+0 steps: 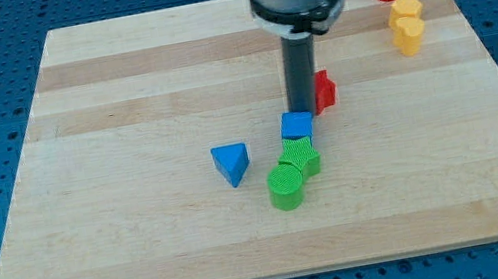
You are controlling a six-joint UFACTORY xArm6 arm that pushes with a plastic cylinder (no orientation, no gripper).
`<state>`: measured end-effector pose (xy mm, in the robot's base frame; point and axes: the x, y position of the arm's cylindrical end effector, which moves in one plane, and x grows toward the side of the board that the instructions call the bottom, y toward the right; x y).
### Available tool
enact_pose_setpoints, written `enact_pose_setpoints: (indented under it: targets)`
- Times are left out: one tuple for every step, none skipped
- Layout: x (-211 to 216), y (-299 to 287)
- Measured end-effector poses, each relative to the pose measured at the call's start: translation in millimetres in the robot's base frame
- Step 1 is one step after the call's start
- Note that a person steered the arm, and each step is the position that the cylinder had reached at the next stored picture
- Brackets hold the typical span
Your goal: Move red star towards right
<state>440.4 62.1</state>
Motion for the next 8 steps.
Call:
enact_pose_setpoints:
  targets:
    - [0.0,31.5]
    - [0.5,47.1]
    - [3.3,43.9]
    - [6.6,20.1]
    - [10.6,-9.7]
    - [10.6,-25.3]
    - [-25.1,-25.5]
    - [-34.2,-25.0]
